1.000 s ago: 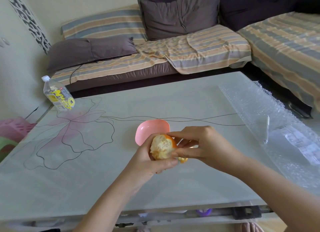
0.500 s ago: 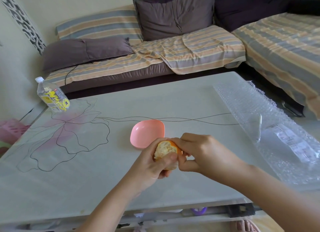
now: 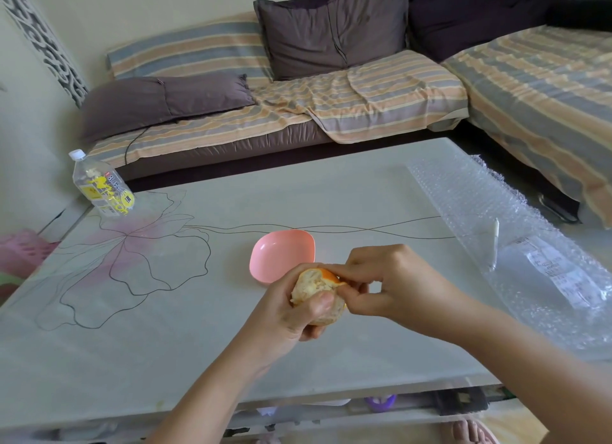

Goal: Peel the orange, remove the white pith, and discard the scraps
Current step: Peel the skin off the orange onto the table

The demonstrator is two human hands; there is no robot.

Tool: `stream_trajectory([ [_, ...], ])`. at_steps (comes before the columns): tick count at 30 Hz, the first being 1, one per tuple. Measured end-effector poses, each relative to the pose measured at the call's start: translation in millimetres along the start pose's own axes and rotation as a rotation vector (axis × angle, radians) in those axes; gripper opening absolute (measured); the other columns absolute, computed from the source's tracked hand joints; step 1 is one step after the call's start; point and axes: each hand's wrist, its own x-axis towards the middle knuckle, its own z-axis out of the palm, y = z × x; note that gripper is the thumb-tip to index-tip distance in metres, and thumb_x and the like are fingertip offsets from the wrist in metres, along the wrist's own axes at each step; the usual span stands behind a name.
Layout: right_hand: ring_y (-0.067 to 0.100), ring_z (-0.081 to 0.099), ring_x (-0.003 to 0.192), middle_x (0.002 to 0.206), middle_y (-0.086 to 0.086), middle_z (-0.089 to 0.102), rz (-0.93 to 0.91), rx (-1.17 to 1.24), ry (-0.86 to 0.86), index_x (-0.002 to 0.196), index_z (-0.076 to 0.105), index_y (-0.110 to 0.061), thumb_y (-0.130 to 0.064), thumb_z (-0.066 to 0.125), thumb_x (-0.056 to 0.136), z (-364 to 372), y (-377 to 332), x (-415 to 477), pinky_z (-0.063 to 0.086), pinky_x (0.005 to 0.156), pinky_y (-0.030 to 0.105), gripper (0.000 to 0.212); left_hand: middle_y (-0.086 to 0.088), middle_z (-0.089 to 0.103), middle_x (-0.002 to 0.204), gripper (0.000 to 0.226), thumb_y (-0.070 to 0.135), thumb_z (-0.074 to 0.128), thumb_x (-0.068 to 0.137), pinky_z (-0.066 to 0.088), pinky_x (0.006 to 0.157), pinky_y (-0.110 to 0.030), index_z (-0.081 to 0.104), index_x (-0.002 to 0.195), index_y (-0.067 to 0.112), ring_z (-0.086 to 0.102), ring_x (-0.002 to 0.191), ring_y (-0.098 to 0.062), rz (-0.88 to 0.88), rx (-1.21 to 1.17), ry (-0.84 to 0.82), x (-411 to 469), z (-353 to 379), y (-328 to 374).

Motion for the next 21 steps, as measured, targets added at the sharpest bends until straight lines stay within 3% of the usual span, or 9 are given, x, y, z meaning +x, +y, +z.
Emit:
stream_trajectory([
  [3, 0.019, 0.045, 0.053, 0.059, 0.004, 0.049, -0.015, -0.151, 0.037, 0.079, 0.07, -0.012, -0.024, 0.049, 0.079, 6, -2, 2, 0.039, 0.05, 0.033, 0.024, 0.005, 0.056, 0.066, 0.055, 0.047, 0.066, 0.064, 0.038, 0.048, -0.017, 0.06, 0.106, 0.012, 0.045, 0.05, -0.013, -0.029, -0.007, 0.016, 0, 2, 0],
  [6, 0.018, 0.035, 0.044, 0.05, 0.002, 0.041, -0.025, -0.217, 0.085, 0.059, 0.059, -0.01, -0.023, 0.046, 0.074, 8, -5, 5, 0.032, 0.04, 0.032, 0.024, 0.006, 0.055, 0.064, 0.053, 0.048, 0.065, 0.065, 0.038, 0.047, -0.017, 0.059, 0.103, 0.012, 0.045, 0.049, -0.013, -0.046, -0.019, 0.015, 1, 4, 0],
  [10, 0.016, 0.028, 0.045, 0.047, 0.002, 0.038, 0.001, -0.209, 0.109, 0.052, 0.053, -0.01, -0.016, 0.05, 0.069, 5, -9, 9, 0.026, 0.041, 0.027, 0.018, 0.004, 0.056, 0.068, 0.051, 0.047, 0.065, 0.065, 0.038, 0.049, -0.018, 0.061, 0.103, 0.013, 0.044, 0.052, -0.013, -0.059, -0.062, -0.006, 2, 2, 2],
  [15, 0.014, 0.049, 0.051, 0.053, 0.001, 0.057, 0.147, 0.15, 0.154, 0.062, 0.071, -0.011, -0.007, 0.057, 0.074, -6, -11, 10, 0.04, 0.047, 0.023, 0.019, -0.006, 0.064, 0.088, 0.058, 0.042, 0.063, 0.065, 0.035, 0.047, -0.016, 0.057, 0.112, 0.008, 0.044, 0.05, -0.012, -0.042, -0.164, -0.13, -1, 3, 8],
  [21, 0.012, 0.049, 0.048, 0.058, 0.014, 0.059, 0.4, 0.75, 0.191, 0.073, 0.074, -0.008, 0.004, 0.051, 0.085, 3, -9, 16, 0.041, 0.05, 0.026, 0.028, -0.002, 0.064, 0.085, 0.055, 0.039, 0.061, 0.064, 0.03, 0.044, -0.015, 0.056, 0.109, 0.008, 0.044, 0.05, -0.01, -0.004, -0.269, -0.149, -3, 1, 11],
])
